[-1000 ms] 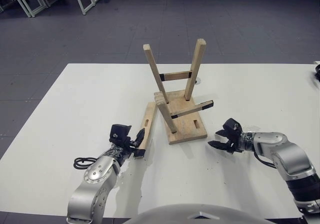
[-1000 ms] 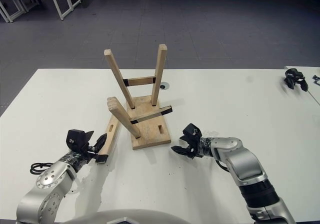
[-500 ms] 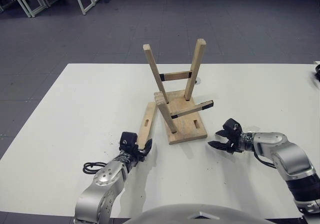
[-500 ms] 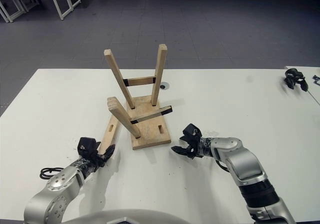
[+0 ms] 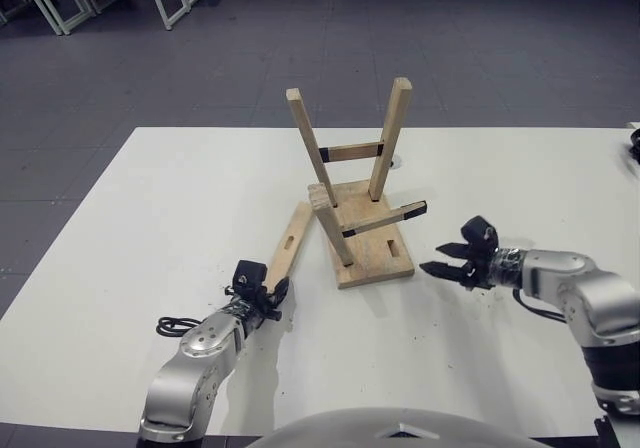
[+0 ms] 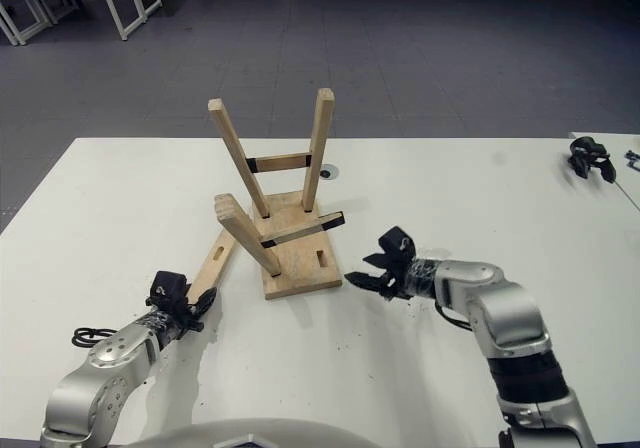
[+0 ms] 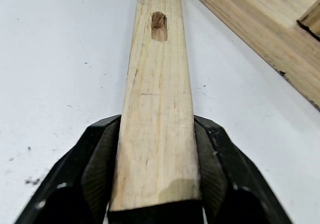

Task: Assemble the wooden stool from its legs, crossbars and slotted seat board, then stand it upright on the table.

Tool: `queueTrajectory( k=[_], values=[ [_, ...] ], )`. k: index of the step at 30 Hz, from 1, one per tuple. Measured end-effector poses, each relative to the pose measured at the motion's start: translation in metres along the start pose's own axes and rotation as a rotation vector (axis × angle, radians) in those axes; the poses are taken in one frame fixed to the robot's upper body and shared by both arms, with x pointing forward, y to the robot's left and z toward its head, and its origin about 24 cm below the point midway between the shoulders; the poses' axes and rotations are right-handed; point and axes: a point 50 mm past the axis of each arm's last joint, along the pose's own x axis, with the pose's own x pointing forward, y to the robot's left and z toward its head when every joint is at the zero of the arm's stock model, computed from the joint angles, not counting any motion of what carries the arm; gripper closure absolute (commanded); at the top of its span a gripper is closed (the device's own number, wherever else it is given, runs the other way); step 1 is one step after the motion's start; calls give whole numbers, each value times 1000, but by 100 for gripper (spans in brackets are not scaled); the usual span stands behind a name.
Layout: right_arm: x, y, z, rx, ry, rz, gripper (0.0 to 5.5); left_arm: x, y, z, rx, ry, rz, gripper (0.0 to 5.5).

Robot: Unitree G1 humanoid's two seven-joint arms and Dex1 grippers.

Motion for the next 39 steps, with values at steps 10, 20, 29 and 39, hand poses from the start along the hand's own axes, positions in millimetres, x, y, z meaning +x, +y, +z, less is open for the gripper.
queueTrajectory(
  k=[10, 20, 29, 39],
  values=[
    [-42, -6, 109, 134, -400, 91, 229, -21, 50, 100, -289, -649, -160, 341],
    [-26, 60, 164, 240, -508, 614, 229, -72, -5, 174, -339, -742, -999, 341],
    [-30, 93, 178, 197, -506, 872, 229, -80, -24, 176, -357, -622, -1241, 341],
    [-46, 107, 178, 200, -490, 1080, 229, -87, -25, 169, -337, -530, -1366, 342]
  ],
)
